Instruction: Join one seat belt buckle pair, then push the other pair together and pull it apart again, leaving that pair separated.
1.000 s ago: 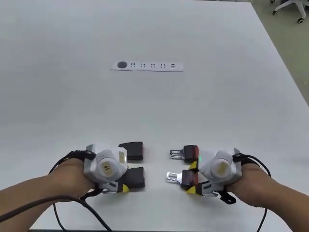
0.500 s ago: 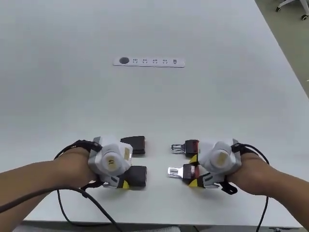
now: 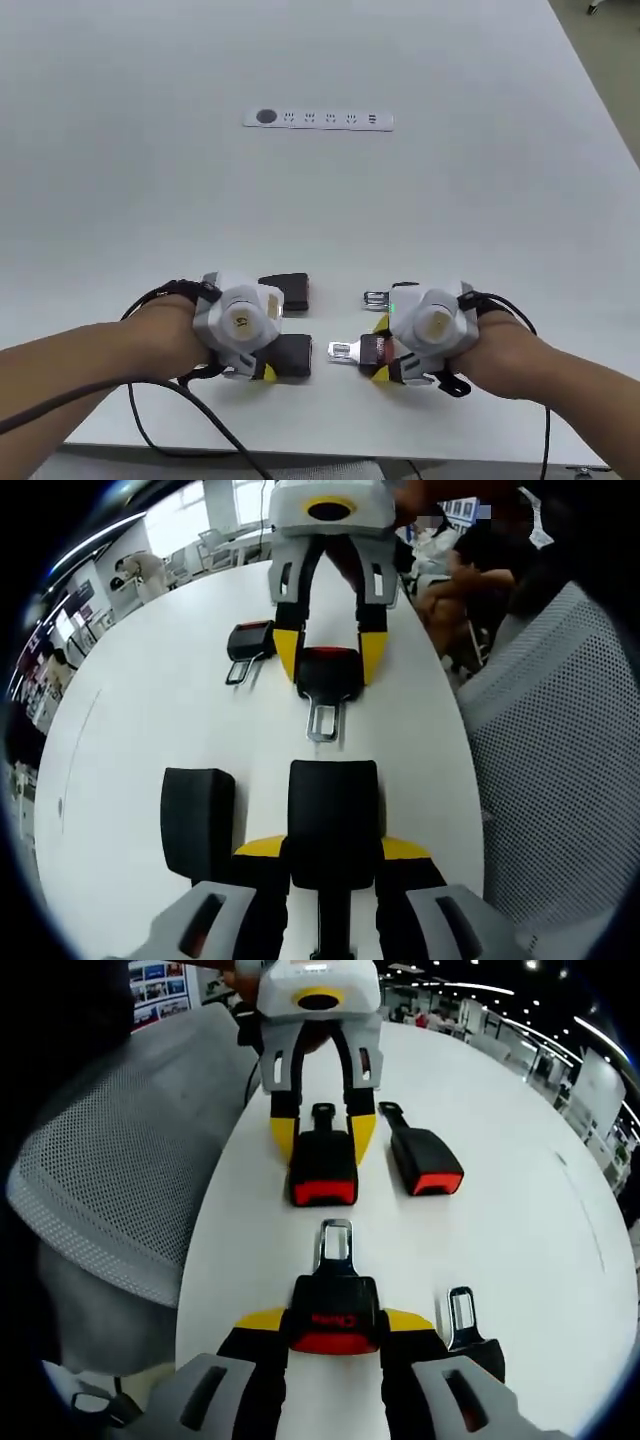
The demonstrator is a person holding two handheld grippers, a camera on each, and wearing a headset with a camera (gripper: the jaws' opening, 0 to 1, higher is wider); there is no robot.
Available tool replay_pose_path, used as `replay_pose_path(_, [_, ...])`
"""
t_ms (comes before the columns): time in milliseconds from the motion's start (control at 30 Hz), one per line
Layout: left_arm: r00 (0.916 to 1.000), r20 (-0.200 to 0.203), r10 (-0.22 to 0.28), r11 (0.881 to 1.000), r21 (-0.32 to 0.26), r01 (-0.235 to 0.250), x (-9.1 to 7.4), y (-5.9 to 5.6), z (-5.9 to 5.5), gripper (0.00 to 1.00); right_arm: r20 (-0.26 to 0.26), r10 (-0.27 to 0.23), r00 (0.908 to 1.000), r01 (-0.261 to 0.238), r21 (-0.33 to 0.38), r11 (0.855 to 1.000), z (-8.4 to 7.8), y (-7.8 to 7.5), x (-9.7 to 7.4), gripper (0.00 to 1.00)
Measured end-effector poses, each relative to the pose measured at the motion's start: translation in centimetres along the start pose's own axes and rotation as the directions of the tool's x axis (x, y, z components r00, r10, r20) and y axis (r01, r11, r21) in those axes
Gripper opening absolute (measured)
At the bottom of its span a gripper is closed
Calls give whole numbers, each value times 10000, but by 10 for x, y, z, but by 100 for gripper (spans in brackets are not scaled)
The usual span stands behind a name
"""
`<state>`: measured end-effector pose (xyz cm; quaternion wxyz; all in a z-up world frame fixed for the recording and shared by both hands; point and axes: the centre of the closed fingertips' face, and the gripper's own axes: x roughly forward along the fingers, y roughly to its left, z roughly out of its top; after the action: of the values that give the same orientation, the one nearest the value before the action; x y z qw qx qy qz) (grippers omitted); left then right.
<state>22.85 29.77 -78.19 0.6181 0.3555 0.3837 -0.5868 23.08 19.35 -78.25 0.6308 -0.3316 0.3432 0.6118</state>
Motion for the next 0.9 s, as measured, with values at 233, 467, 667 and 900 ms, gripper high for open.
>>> replay_pose_path(233, [10000, -74, 50, 9998, -206, -51, 1, 1, -1, 34, 84, -27, 10000, 26, 63, 10000, 12, 0, 8, 32])
replay_pose_path(467, [9998, -163, 92, 9998, -199, -96, 0, -1, 2, 34, -64, 42, 10000, -42, -21, 10000, 13, -1, 9, 32])
replay_pose_path(667, [9999, -146, 75, 9996, -269, -79, -1, -1, 3, 34, -109, 157, 9998, -158, -115, 9998, 13, 0, 9, 32])
replay_pose_path(900, [9998, -186, 96, 9995, -283, -102, 0, -1, 1, 34, -124, 98, 9999, -100, -182, 9998, 13, 0, 9, 32])
